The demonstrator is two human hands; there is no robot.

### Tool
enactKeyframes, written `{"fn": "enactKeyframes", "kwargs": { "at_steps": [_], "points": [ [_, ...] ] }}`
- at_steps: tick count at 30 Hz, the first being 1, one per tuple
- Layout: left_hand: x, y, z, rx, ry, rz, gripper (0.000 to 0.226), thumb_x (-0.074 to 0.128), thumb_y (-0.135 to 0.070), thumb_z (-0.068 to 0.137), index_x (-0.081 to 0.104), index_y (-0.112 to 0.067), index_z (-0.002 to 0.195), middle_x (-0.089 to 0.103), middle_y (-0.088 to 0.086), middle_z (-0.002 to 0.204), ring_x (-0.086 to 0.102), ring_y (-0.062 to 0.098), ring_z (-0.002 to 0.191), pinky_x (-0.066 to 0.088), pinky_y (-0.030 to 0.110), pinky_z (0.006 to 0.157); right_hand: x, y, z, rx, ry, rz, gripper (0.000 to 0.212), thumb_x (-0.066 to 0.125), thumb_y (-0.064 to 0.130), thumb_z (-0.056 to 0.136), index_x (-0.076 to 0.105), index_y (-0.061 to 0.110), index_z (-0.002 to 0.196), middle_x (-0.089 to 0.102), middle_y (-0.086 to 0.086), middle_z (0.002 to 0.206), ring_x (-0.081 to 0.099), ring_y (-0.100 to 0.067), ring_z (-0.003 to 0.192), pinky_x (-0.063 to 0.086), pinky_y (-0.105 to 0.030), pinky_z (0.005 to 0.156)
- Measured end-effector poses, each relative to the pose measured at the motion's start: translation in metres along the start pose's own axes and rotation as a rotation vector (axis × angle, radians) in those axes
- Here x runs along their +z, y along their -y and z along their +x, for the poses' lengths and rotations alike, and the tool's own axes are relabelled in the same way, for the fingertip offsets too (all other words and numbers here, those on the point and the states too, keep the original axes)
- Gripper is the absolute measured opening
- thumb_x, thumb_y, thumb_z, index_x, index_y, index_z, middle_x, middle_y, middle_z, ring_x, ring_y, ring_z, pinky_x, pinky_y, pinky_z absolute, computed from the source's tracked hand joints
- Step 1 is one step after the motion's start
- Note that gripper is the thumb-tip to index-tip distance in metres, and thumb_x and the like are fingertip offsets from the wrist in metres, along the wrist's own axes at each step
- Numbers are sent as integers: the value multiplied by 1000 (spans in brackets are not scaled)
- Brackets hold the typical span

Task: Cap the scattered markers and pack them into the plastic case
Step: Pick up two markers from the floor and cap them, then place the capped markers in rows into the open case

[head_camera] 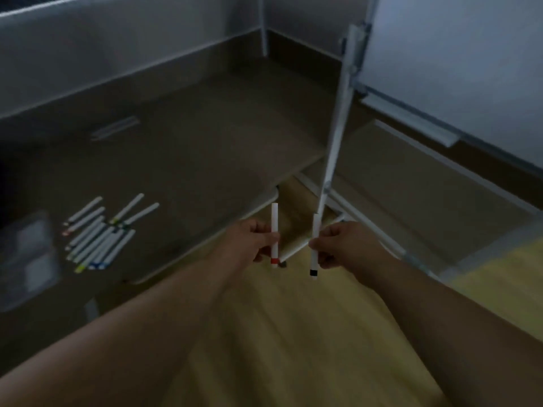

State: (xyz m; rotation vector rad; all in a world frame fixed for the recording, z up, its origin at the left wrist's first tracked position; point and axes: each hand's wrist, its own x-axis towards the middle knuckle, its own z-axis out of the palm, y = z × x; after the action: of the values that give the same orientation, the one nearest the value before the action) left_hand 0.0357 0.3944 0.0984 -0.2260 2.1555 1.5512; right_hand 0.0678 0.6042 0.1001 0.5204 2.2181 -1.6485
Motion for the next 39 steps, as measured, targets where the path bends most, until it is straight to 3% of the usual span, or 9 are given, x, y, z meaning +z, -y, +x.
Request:
{"fn": "enactKeyframes", "kwargs": {
  "at_steps": [7, 11, 15, 19, 23, 28, 32, 35, 39],
  "points": [
    [-86, -13, 1, -20, -188, -180, 6, 72, -17, 86, 68, -14, 90, 74, 3, 80, 67, 12, 68, 48, 24, 56, 53, 98, 42, -74, 151, -77, 12, 72, 7, 85, 69, -3, 90, 72, -16, 72, 72, -19, 57, 59, -27, 54],
    [-158, 13, 21, -59, -300, -274, 9, 73, -11, 85, 66, -6, 87, 67, 5, 67, 61, 14, 57, 49, 28, 54, 130, 133, 85, -98, 238, -167, 15, 75, 12, 83, 70, -1, 90, 74, -19, 77, 74, -32, 74, 61, -45, 74],
    [-224, 50, 45, -95, -368, -316, 15, 73, -10, 85, 66, 0, 94, 71, 13, 79, 66, 16, 63, 53, 29, 57, 212, 154, 119, -84, 305, -186, 12, 75, 8, 82, 70, -1, 89, 74, -12, 68, 72, -20, 60, 58, -27, 54],
    [-282, 95, 62, -184, -432, -309, 8, 74, -13, 84, 67, -13, 83, 69, 0, 71, 63, 9, 62, 49, 22, 53, 293, 158, 149, -32, 373, -221, 14, 72, 7, 85, 69, -4, 94, 74, -19, 82, 72, -22, 67, 57, -24, 53],
    [-321, 130, 69, -250, -462, -347, 11, 75, -13, 83, 68, -6, 90, 72, 8, 81, 65, 16, 72, 53, 27, 61, 348, 157, 172, 50, 416, -280, 8, 71, 8, 86, 67, 4, 92, 72, -15, 85, 70, -19, 71, 55, -24, 54],
    [-357, 146, 86, -327, -511, -321, 10, 75, -18, 84, 68, -13, 88, 71, 1, 75, 65, 6, 62, 49, 22, 56, 382, 171, 199, 111, 449, -355, 13, 70, 12, 87, 65, 8, 98, 70, -11, 87, 68, -14, 71, 51, -17, 46],
    [-377, 140, 103, -337, -515, -314, 9, 72, -17, 87, 68, -16, 95, 72, 1, 86, 70, 8, 73, 55, 23, 63, 395, 193, 228, 81, 463, -391, 8, 71, 12, 86, 65, 12, 91, 70, -10, 90, 70, -18, 78, 58, -25, 59],
    [-388, 130, 119, -355, -534, -217, 7, 72, -19, 87, 66, -21, 89, 69, -3, 82, 67, 5, 69, 49, 17, 55, 405, 210, 247, 94, 496, -414, 9, 71, 13, 86, 62, 14, 87, 69, -9, 89, 70, -18, 77, 59, -28, 63],
    [-405, 115, 144, -389, -578, -146, 6, 71, -22, 87, 66, -22, 89, 67, -4, 86, 63, 6, 77, 49, 21, 64, 423, 232, 274, 135, 544, -406, 14, 71, 14, 87, 58, 20, 90, 67, -6, 89, 67, -15, 76, 53, -22, 52]
  ]
}}
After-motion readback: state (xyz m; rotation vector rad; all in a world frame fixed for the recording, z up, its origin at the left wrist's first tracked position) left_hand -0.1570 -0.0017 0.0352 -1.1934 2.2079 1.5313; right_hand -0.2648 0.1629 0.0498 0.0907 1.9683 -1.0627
